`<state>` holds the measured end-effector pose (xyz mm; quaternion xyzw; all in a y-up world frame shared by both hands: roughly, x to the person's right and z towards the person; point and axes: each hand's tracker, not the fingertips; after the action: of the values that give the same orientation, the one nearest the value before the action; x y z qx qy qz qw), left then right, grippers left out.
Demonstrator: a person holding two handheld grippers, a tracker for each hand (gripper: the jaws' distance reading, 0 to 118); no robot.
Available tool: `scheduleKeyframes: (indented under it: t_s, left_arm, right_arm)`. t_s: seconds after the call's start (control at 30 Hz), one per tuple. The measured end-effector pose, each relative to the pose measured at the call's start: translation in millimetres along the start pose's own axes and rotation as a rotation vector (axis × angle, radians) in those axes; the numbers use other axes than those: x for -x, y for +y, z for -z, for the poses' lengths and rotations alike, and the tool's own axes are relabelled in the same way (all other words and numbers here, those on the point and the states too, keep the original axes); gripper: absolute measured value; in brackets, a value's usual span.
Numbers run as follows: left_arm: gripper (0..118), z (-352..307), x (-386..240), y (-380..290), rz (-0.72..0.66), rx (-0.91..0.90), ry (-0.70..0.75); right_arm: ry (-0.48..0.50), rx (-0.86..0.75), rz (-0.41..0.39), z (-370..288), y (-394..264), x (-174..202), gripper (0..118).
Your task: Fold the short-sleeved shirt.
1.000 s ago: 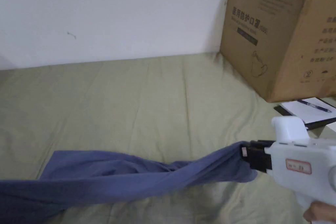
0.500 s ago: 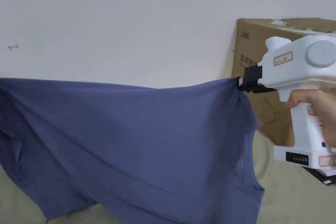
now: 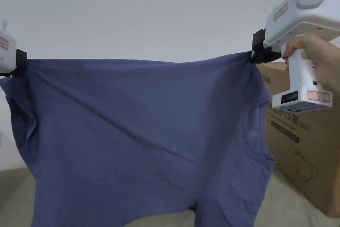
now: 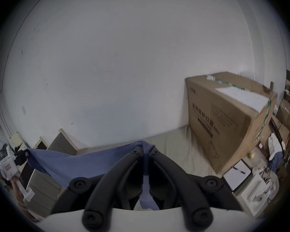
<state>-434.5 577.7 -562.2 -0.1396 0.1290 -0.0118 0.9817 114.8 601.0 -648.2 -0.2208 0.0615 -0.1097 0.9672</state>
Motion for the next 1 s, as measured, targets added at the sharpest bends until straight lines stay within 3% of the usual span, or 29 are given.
scheduleKeyframes:
  t_s: [0.13, 0.27, 0.43, 0.6, 0.73, 1.0]
  left_arm:
    - [0, 16, 0, 32, 0.029, -0.028, 0.033]
    - [0, 22, 8, 60, -0.080, -0.061, 0.014]
    - [0, 26, 15, 80, -0.103, -0.132, 0.019]
    - [0, 46, -5, 58, 0.022, -0.099, 0.090]
    - [0, 73, -12, 6, -0.050, -0.017, 0.050]
    - [0, 204, -25, -170, 0.064, 0.279, 0.092]
  right_arm:
    - [-0.046, -0.034, -0.015, 1, 41, 20, 6]
    - [-0.037, -0.105, -0.045, -10, 69, 35, 6]
    - [-0.064, -0.096, -0.043, -17, 70, 46, 6]
    - [-0.064, -0.049, -0.072, 14, 40, 44, 6]
    - [-0.066, 0.050, -0.055, 65, -4, 34, 6]
    - [-0.137, 0.339, -0.017, 213, -155, -3, 6]
